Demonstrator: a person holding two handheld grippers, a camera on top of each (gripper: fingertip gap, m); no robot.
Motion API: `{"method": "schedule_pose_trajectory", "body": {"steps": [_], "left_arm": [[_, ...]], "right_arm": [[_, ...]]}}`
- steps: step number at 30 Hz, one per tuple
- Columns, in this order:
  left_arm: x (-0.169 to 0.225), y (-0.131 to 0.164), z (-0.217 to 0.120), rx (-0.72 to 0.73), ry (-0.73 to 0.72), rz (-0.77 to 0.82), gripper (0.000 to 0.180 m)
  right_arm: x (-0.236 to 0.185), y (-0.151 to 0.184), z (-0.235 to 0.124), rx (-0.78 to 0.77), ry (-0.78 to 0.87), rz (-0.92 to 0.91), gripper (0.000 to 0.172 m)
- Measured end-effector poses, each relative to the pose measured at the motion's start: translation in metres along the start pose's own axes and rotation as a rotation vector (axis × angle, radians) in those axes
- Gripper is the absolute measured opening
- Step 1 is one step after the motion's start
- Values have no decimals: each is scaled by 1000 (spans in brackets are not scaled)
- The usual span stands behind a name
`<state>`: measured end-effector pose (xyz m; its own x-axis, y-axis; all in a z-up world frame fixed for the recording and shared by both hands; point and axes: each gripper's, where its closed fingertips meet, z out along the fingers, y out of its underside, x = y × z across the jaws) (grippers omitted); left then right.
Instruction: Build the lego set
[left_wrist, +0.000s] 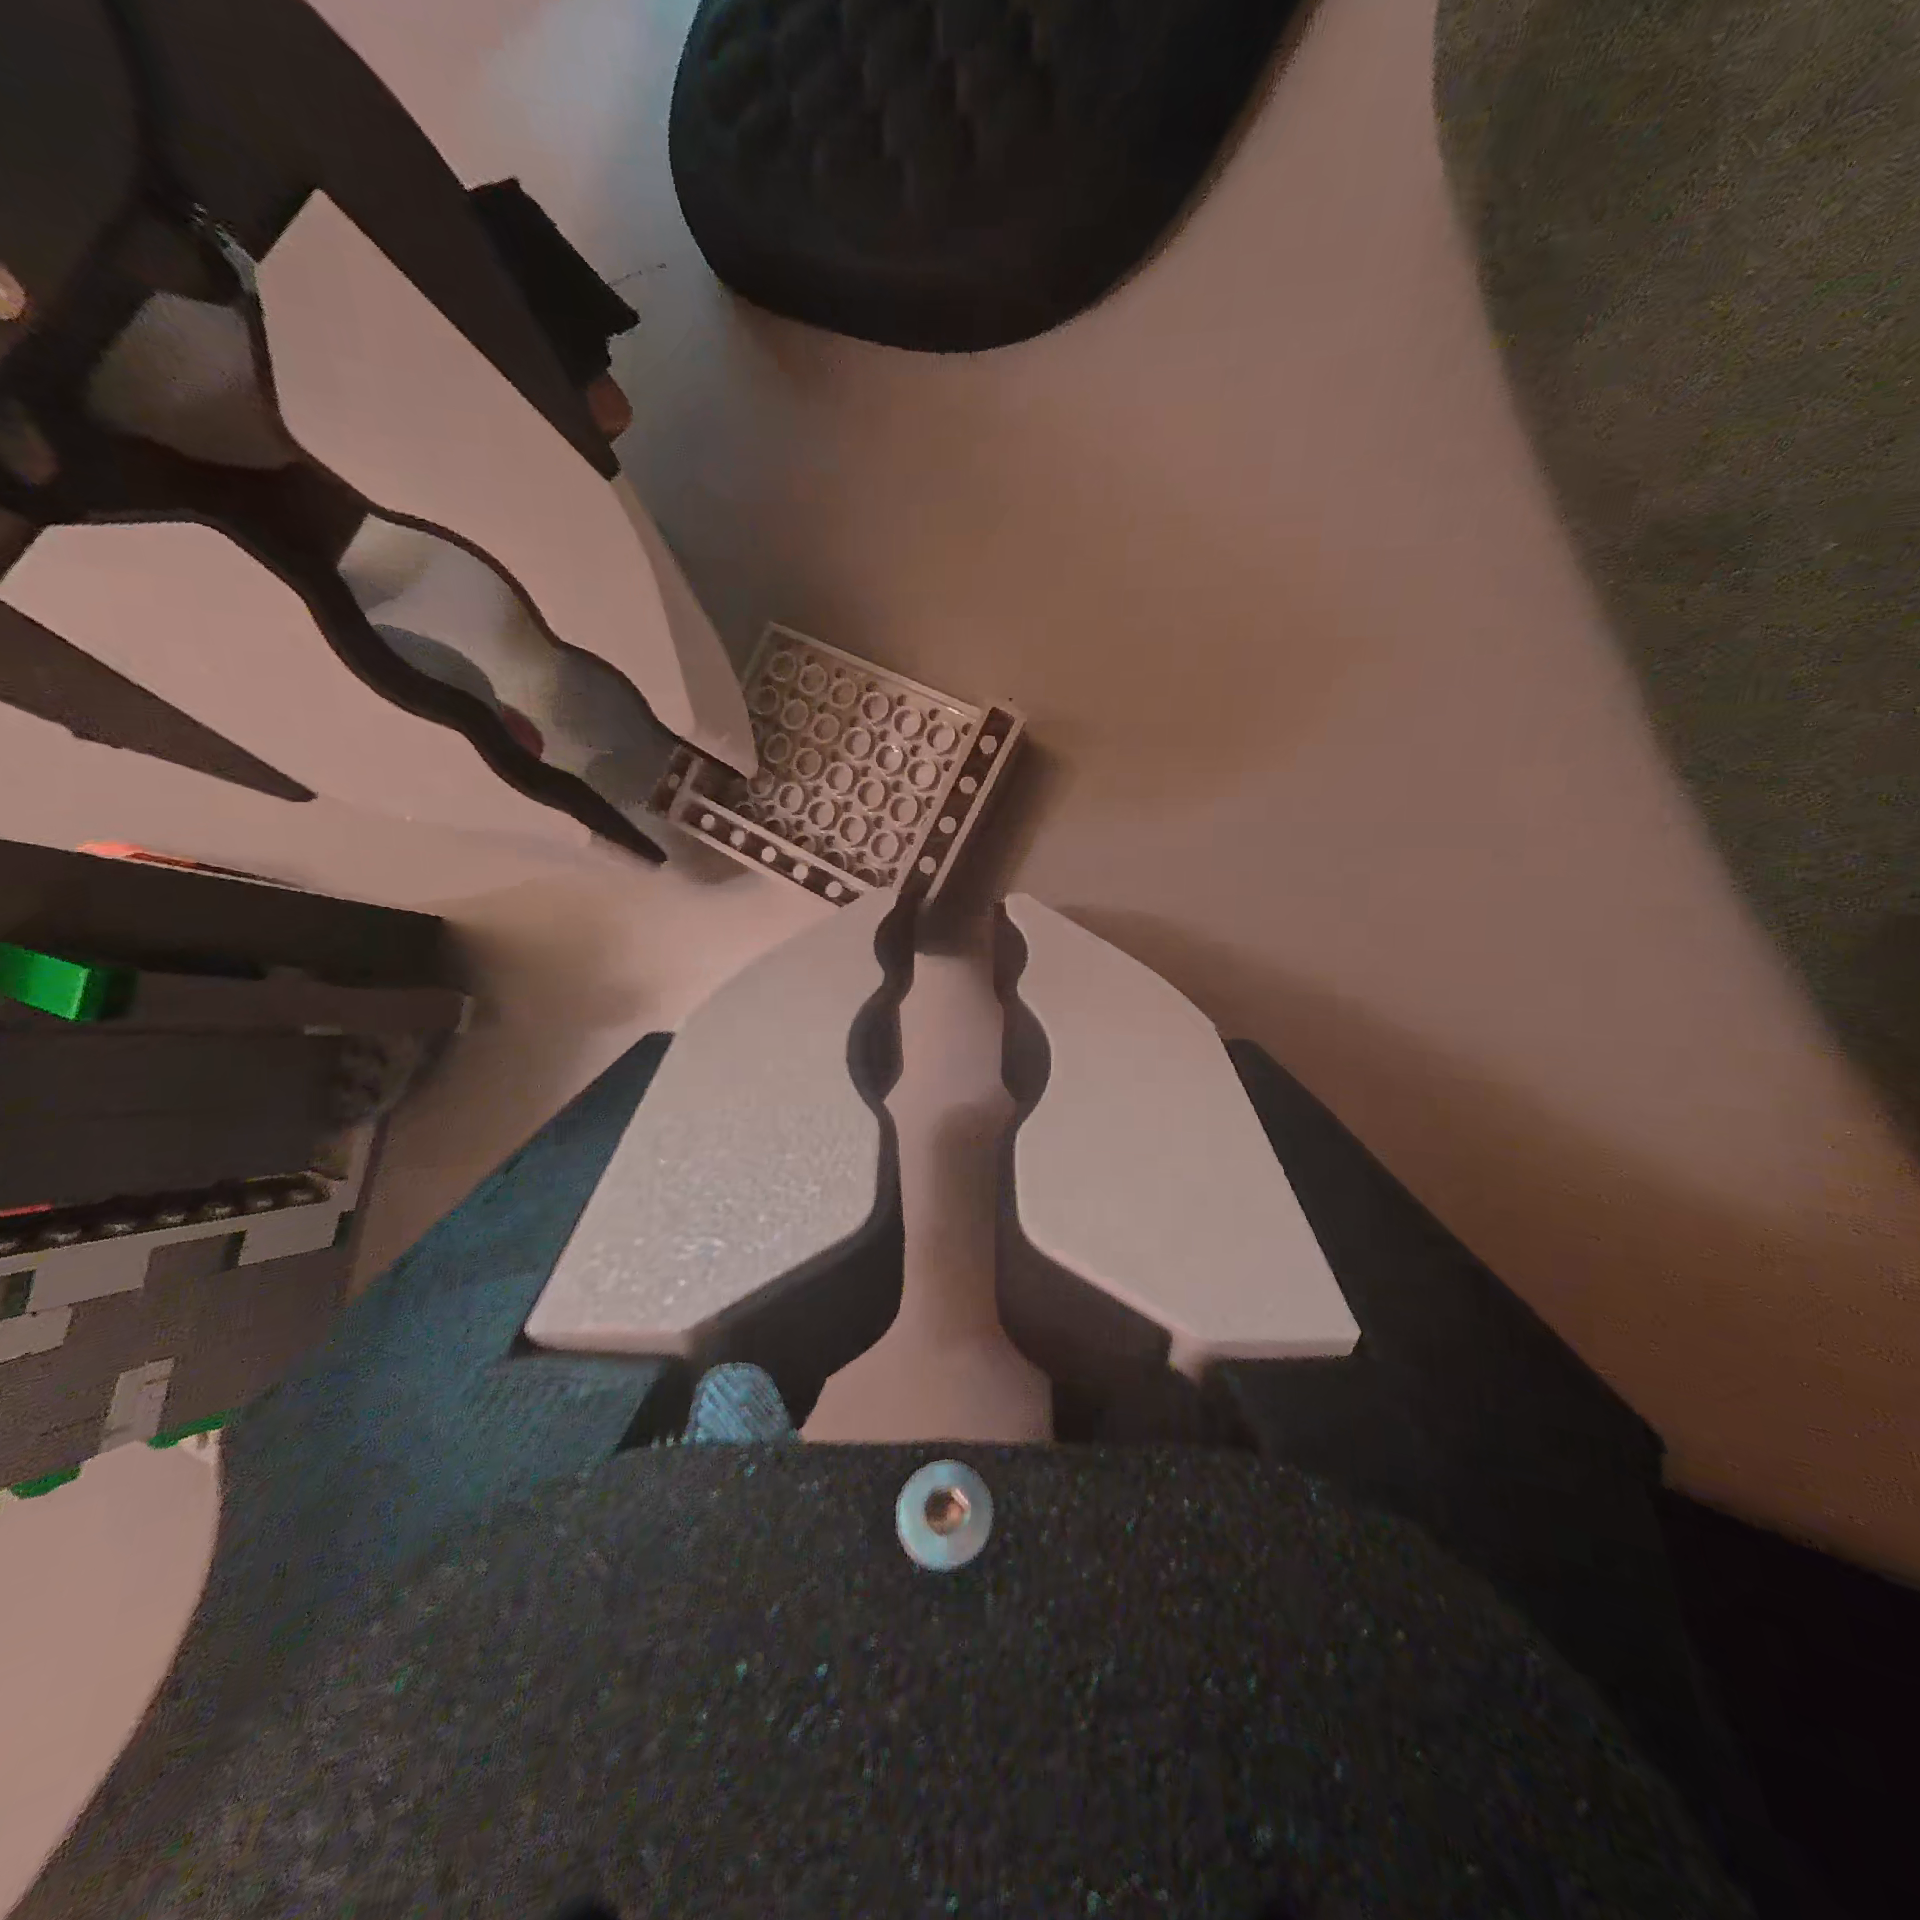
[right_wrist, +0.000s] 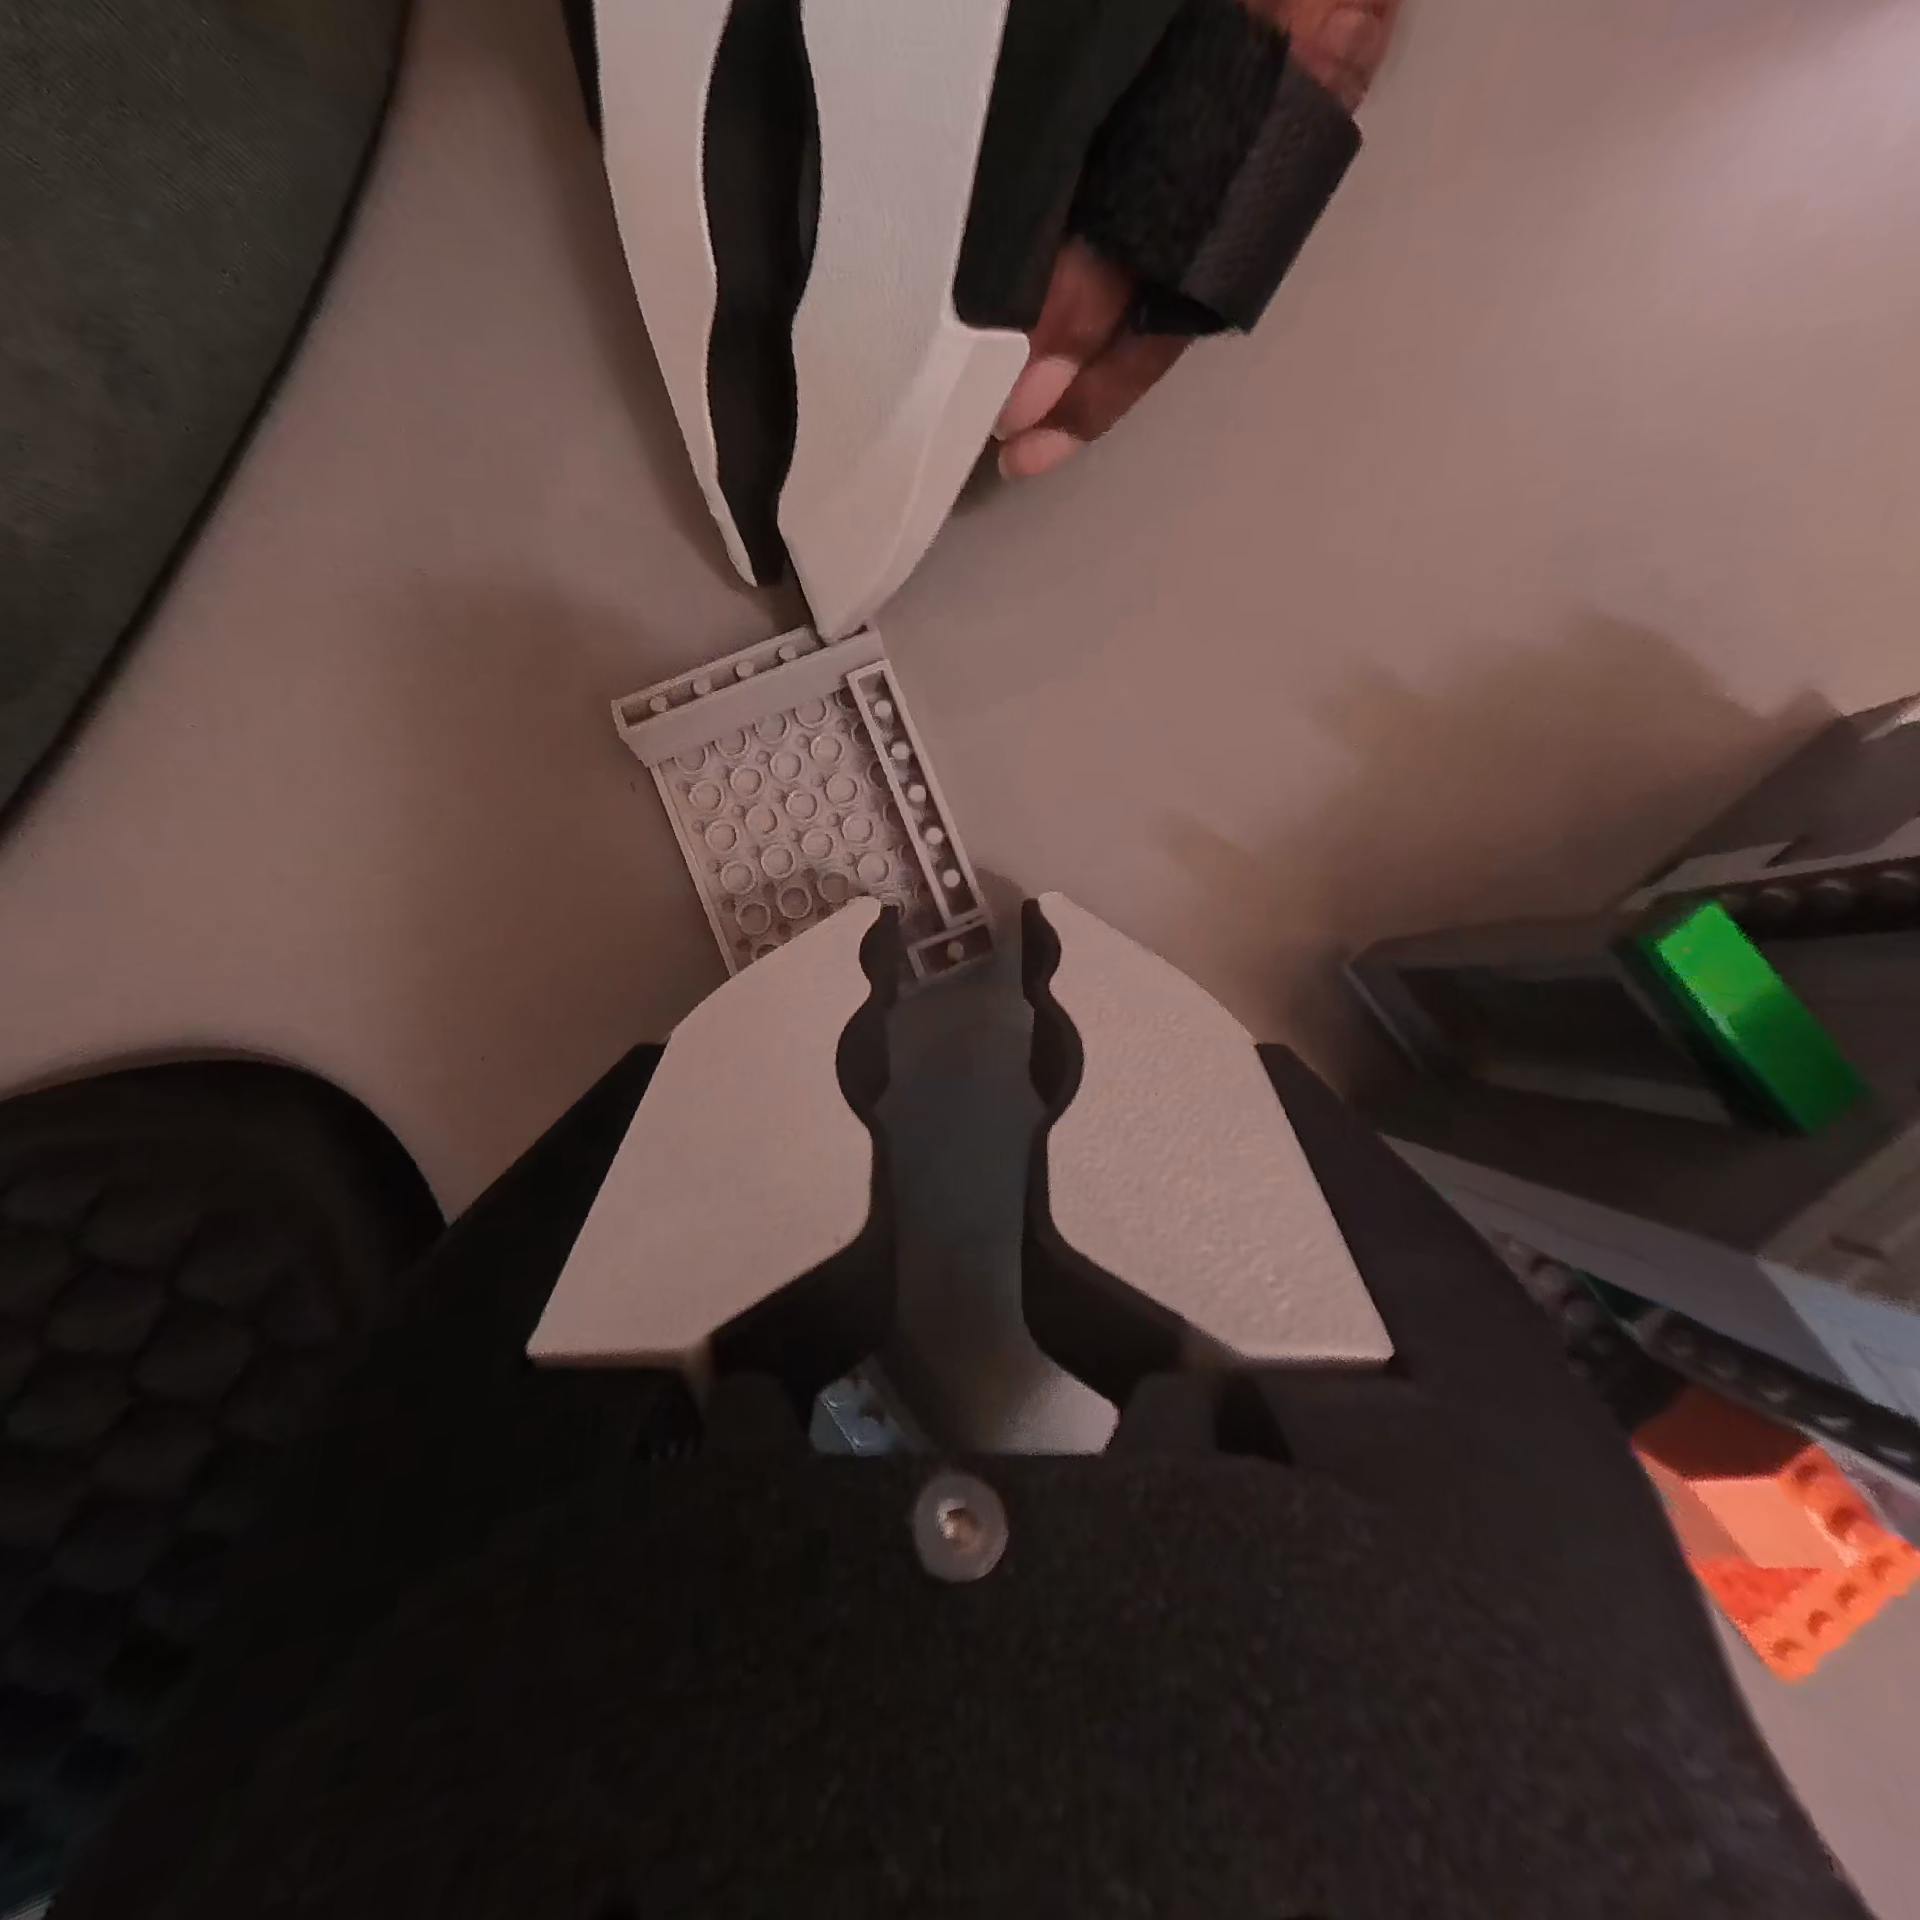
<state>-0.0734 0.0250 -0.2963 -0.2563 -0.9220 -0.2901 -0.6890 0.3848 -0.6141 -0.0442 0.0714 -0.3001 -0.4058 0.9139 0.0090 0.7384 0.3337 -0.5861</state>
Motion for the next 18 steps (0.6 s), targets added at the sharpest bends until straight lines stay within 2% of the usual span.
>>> {"method": "schedule_pose_trajectory", "body": {"steps": [7,9,18], "left_arm": [[-3,0,1,-5,0,-2,13],[-3,0,1,-7,-3,-1,13],[-6,0,2,-3,-6,8,13]], "right_arm": [[1,-8,9,-41,-22,-67,21],[0,-9,11,-38,-31,-72,14],[-3,-10,11,0,-62,-53,10]]}}
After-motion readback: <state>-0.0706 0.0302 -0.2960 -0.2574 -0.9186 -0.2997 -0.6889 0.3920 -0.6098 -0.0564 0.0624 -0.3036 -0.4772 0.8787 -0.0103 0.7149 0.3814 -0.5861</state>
